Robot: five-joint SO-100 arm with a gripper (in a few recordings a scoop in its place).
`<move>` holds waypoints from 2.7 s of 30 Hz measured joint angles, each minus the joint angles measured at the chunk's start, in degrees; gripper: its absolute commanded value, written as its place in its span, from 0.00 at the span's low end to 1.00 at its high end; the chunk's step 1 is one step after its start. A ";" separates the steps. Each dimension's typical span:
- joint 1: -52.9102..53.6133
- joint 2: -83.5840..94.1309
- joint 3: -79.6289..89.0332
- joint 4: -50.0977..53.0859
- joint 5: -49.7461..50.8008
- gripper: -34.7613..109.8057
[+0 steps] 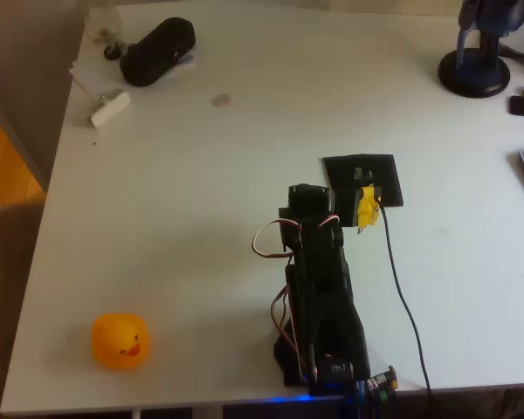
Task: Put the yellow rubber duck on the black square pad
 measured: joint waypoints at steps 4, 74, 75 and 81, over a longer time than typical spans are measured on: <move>0.00 0.00 0.00 0.00 0.35 0.27; -9.67 -66.18 -73.39 -0.09 0.18 0.27; -10.90 -66.97 -74.44 -0.09 0.18 0.27; -16.26 -71.81 -84.55 0.18 0.18 0.27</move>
